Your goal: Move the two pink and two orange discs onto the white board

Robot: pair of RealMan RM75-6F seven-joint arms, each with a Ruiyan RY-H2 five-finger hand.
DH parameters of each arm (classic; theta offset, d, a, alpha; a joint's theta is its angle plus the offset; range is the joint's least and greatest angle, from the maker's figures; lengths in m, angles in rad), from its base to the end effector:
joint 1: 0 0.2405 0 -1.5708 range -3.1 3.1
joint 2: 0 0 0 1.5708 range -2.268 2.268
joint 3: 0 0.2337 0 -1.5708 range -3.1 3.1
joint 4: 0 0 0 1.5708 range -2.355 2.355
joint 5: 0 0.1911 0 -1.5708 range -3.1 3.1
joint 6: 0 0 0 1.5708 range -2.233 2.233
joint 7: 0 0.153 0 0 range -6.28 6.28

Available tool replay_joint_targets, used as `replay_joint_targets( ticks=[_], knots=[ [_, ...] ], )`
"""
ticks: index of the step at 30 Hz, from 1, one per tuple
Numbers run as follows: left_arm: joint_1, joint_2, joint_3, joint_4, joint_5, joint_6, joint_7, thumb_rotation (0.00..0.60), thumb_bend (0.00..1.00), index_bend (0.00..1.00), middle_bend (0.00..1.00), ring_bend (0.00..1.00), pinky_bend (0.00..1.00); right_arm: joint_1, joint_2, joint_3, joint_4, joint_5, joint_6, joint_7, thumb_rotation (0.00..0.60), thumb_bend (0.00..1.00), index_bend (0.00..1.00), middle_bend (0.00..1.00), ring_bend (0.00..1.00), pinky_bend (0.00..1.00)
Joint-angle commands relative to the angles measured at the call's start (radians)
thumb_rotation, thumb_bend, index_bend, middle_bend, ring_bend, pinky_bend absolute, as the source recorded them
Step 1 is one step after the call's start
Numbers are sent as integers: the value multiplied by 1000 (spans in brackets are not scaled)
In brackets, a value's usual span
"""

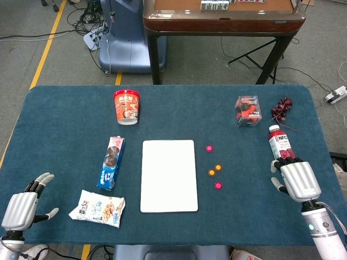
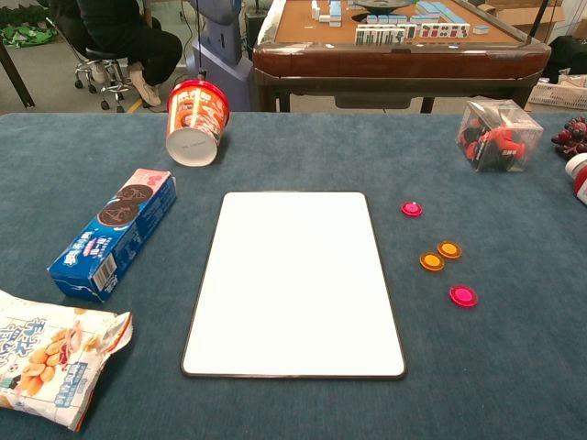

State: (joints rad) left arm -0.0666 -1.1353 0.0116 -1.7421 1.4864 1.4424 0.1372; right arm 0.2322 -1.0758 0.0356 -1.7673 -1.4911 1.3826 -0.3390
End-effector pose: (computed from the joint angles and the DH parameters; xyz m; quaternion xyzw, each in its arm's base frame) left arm -0.2695 0.1671 0.1375 -0.6110 -0.4275 -0.3523 0.5655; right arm -0.2354 -0.2175 0.1498 0.6884 -0.2977 0.3322 0.5720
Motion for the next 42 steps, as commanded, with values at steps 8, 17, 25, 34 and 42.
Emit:
replay_joint_targets(
  ticks=[8, 17, 25, 34, 42],
  knots=[
    [6, -9, 5, 13, -3, 1, -3, 600, 92, 194, 159, 210, 605, 33, -52, 3, 23, -1, -63, -19, 600, 290, 535, 501, 458, 553],
    [13, -12, 7, 22, 8, 14, -17, 600, 92, 194, 159, 210, 605, 95, -139, 14, 38, 42, -171, -107, 600, 55, 436, 949, 899, 959],
    [20, -13, 9, 43, 4, 16, -40, 600, 92, 194, 159, 210, 605, 159, -222, 18, 47, 91, -272, -177, 600, 0, 423, 1000, 1000, 1000],
    [26, -22, 15, 59, 5, 15, -52, 600, 92, 194, 159, 210, 605, 231, -286, 18, 59, 193, -387, -277, 600, 102, 423, 1000, 1000, 1000],
    [31, -29, 19, 71, 6, 15, -61, 600, 92, 194, 159, 210, 605, 264, -326, 17, 75, 260, -409, -331, 600, 131, 423, 1000, 1000, 1000]
  ],
)
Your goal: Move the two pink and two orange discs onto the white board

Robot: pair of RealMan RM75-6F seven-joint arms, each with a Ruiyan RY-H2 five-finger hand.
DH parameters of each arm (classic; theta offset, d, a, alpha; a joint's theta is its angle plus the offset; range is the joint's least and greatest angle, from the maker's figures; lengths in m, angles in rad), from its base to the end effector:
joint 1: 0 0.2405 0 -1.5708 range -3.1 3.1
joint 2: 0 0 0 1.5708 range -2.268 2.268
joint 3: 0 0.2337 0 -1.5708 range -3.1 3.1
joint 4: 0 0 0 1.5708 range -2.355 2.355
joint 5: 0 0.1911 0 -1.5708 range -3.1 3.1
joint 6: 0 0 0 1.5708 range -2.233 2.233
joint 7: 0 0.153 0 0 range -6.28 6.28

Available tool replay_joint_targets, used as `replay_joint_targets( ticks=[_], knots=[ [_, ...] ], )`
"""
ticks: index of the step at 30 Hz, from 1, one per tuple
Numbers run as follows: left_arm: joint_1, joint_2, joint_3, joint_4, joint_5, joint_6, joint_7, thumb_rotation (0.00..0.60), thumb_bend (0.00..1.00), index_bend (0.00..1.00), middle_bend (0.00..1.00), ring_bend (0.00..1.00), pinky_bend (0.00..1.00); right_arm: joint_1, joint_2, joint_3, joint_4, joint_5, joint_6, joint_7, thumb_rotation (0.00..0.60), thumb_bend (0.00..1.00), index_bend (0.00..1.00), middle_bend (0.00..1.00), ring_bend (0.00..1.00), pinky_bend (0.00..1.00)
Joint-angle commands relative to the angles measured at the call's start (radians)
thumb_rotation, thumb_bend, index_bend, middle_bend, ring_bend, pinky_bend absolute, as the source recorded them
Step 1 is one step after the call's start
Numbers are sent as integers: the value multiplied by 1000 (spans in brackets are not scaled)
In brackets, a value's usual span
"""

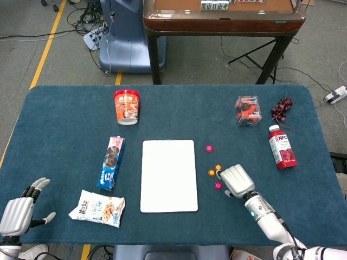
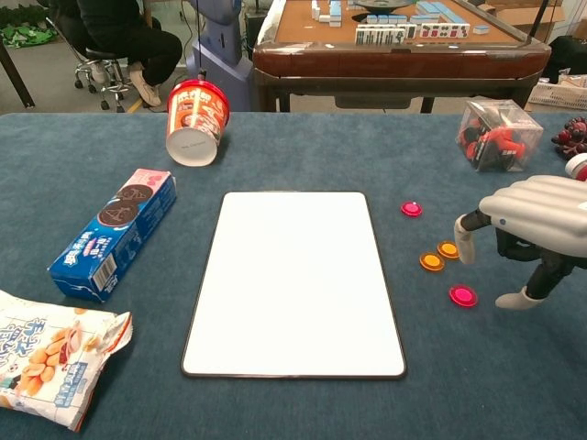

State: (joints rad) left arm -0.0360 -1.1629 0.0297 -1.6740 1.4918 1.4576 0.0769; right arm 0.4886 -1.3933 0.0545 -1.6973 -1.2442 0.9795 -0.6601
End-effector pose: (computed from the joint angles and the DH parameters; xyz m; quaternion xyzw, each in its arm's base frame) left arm -0.2848 0.1556 0.1340 -0.5998 -0.4425 -0.3486 0.5682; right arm -0.1869 -0.2526 0.0147 0.8100 -0.3065 0.2453 0.4356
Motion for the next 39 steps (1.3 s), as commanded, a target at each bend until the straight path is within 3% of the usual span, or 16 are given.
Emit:
replay_joint_targets(
  ticks=[1, 33, 39],
  knots=[
    [1, -2, 1, 5, 0, -1, -2, 600, 92, 194, 159, 210, 605, 12, -13, -2, 8, 21, -7, -15, 600, 135, 423, 1000, 1000, 1000],
    [12, -19, 7, 23, 1, -5, -17, 600, 92, 194, 159, 210, 605, 78, -90, -31, 85, 121, -26, 0, 600, 213, 423, 1000, 1000, 1000],
    [14, -22, 8, 26, 2, -5, -17, 600, 92, 194, 159, 210, 605, 85, -92, -35, 87, 133, -28, 6, 600, 285, 434, 1000, 1000, 1000]
  ],
)
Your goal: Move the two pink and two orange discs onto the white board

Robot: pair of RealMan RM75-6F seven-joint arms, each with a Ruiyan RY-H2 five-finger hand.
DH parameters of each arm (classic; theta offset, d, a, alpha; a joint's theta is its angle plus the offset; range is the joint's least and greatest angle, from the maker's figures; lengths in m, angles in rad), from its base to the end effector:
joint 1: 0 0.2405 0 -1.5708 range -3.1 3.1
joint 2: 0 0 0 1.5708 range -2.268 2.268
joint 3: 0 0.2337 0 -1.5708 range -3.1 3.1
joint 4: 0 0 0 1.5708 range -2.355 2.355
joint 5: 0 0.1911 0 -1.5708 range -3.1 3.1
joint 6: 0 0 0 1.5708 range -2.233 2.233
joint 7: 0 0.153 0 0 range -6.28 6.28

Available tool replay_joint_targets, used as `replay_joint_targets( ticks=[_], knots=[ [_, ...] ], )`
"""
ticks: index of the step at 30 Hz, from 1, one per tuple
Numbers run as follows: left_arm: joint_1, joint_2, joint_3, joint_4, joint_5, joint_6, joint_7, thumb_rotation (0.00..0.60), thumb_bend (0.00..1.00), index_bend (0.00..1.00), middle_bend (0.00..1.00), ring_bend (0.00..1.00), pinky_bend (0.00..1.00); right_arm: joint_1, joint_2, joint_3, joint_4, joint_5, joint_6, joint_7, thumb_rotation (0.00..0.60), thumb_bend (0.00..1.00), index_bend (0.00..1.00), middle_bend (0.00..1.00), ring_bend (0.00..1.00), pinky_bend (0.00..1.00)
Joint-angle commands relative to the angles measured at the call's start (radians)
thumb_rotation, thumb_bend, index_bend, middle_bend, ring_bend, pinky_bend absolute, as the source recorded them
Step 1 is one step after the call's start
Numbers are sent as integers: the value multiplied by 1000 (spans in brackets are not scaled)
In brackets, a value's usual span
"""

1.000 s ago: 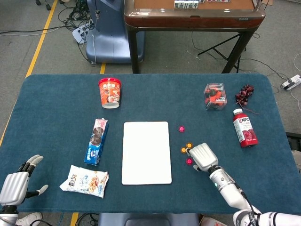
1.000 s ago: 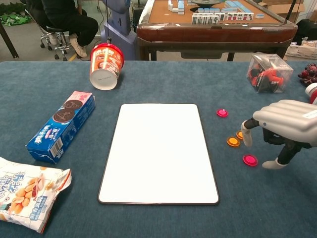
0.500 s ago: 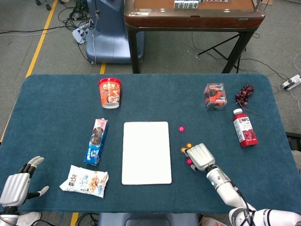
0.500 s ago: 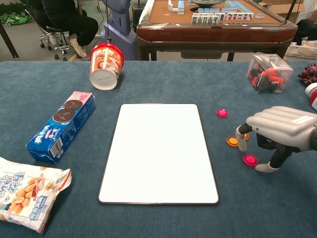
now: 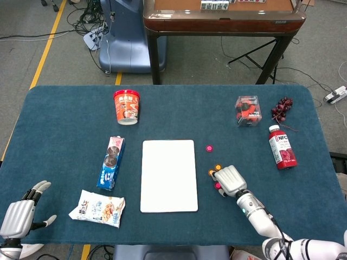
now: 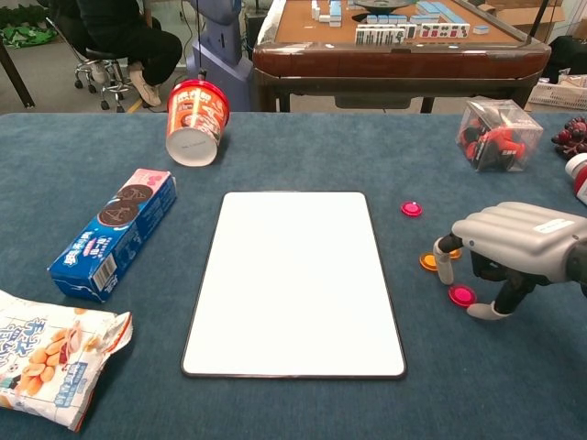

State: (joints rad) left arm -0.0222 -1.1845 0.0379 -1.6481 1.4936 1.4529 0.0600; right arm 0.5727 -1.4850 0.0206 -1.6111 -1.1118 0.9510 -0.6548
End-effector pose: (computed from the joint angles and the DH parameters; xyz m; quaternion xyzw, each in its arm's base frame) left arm -0.2901 0.1499 0.1277 -0.5968 -0.4534 -0.3448 0.5652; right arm -0.1889 -0.2615 -0.0143 0.8132 -0.3364 0.2218 0.4200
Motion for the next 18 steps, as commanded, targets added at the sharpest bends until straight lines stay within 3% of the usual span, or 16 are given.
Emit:
replay_joint_targets(
  ticks=[1, 10, 18],
  knots=[
    [0, 0, 0, 1, 0, 0, -1, 600, 92, 193, 159, 210, 605, 2, -1, -2, 1, 2, 1, 1, 600, 301, 446, 1000, 1000, 1000],
    [1, -1, 0, 0, 0, -1, 0, 600, 92, 194, 159, 210, 605, 4, 7, -11, -10, -2, 16, 10, 600, 355, 526, 1000, 1000, 1000],
    [0, 1, -4, -4, 0, 0, 2, 600, 92, 194, 159, 210, 605, 11, 31, -2, -64, -39, 45, 24, 600, 359, 535, 1000, 1000, 1000]
  ],
)
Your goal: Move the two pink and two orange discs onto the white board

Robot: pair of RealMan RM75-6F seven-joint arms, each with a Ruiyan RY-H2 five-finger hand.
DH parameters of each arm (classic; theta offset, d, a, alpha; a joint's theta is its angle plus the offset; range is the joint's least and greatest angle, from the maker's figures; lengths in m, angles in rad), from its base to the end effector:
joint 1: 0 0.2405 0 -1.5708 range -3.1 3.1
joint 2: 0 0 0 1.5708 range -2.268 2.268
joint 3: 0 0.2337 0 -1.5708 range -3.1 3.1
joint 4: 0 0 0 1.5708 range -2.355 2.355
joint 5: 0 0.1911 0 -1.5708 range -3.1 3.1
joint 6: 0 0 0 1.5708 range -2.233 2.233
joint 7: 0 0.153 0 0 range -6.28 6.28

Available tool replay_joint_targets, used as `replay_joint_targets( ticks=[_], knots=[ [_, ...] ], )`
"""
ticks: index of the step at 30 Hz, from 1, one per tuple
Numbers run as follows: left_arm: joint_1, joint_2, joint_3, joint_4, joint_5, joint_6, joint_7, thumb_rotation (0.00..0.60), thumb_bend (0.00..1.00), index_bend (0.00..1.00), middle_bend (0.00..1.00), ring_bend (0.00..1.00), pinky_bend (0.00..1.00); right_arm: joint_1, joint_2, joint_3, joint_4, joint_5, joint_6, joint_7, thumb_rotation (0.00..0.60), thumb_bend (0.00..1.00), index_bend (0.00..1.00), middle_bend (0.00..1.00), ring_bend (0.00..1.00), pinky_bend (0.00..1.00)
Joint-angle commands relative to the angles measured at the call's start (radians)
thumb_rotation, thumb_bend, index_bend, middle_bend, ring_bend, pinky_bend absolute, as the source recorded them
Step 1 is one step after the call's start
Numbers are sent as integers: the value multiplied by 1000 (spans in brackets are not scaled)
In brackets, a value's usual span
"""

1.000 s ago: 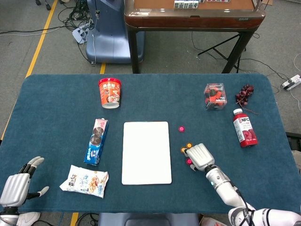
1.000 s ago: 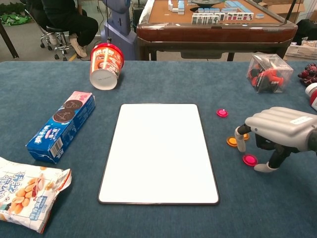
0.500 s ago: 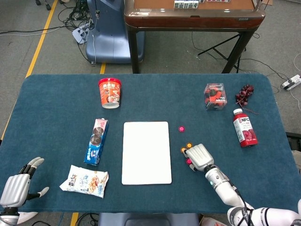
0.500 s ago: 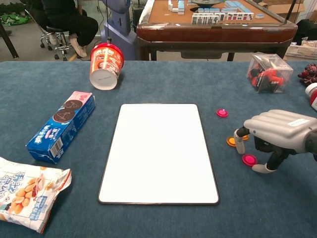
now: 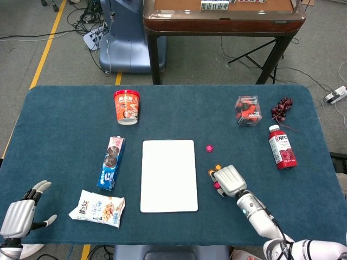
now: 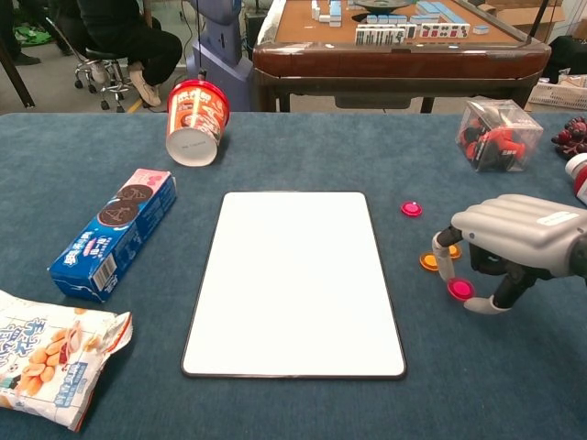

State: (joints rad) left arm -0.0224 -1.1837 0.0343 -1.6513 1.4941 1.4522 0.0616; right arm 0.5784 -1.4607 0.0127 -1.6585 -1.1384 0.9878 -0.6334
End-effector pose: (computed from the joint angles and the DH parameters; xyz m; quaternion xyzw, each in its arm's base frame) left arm -0.2893 0.1507 0.1281 -0.5964 -0.4527 -0.3461 0.5653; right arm -0.1790 -0.2596 -0.0064 0.8094 -0.3337 0.2437 0.4173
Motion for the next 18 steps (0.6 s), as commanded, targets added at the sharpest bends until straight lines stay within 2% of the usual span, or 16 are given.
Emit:
replay_joint_targets(
  ticks=[1, 7, 14, 18],
  knots=[
    [0, 1, -2, -2, -1, 1, 0, 600, 92, 194, 159, 210, 605, 10, 9, 11, -28, -19, 10, 0, 600, 359, 535, 1000, 1000, 1000],
    [0, 5, -3, -6, -1, 2, 0, 600, 92, 193, 159, 210, 605, 51, -11, 35, -77, -37, 2, -32, 600, 360, 535, 1000, 1000, 1000],
    [2, 11, -3, -5, -2, 4, -6, 600, 92, 198, 159, 210, 605, 98, -72, 45, -83, -10, -28, -81, 600, 354, 535, 1000, 1000, 1000],
    [5, 11, -1, -1, -3, 4, -13, 600, 91, 199, 159, 210, 605, 118, -104, 42, -72, 3, -38, -102, 600, 298, 518, 1000, 1000, 1000]
  ],
)
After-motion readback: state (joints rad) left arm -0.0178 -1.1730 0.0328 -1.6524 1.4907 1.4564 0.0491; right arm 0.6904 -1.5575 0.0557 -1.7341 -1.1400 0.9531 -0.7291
